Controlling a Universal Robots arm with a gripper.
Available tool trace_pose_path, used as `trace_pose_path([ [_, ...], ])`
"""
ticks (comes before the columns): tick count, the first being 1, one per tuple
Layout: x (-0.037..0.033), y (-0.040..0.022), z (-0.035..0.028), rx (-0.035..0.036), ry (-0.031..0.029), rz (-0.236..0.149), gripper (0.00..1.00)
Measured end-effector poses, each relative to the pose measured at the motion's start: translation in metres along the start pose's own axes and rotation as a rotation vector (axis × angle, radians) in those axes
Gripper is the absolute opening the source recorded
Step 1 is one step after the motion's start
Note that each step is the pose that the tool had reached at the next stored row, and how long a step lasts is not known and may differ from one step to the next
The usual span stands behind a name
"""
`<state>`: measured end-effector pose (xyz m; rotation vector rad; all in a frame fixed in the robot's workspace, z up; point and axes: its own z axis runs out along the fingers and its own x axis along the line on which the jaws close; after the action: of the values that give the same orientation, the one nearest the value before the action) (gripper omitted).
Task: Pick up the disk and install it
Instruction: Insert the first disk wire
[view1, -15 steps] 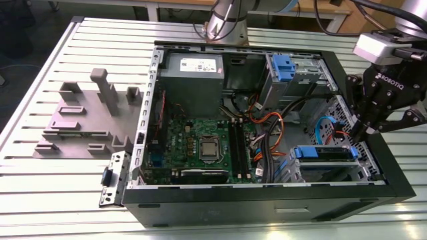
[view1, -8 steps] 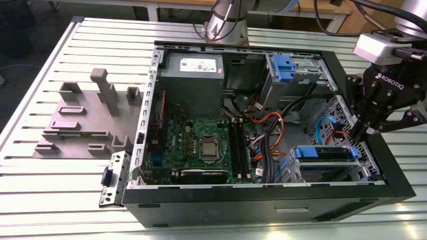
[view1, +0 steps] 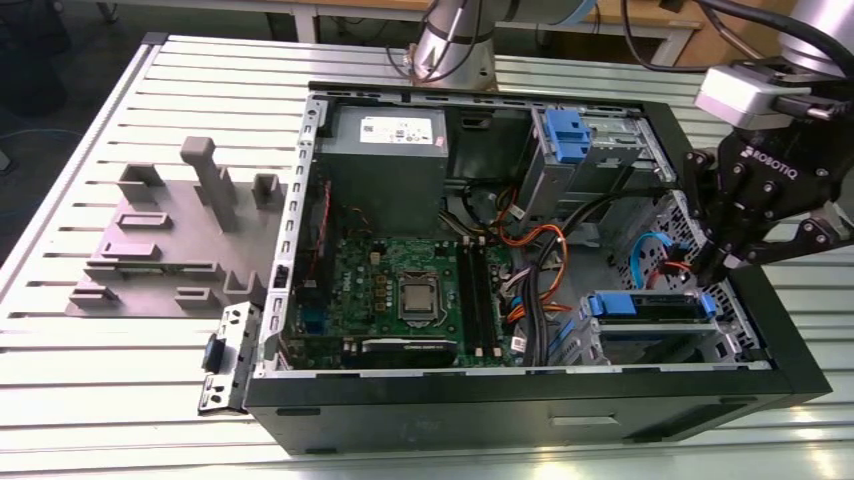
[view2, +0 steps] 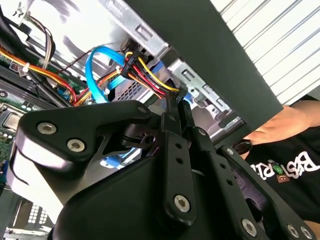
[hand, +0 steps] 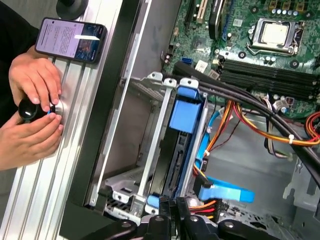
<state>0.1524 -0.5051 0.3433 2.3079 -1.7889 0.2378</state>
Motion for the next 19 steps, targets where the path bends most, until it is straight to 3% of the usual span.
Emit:
trace_pose_path([
  [4,-0.0013,0.0054,0.0001,0.0014,0.0010,0.000,0.17],
  [8,-0.0010,0.0061,0.0002,0.0000,0.0010,0.007,0.17],
  [19,-0.0014,0.0060,0.0022,-0.0320,-0.0074,0.127,0.17],
])
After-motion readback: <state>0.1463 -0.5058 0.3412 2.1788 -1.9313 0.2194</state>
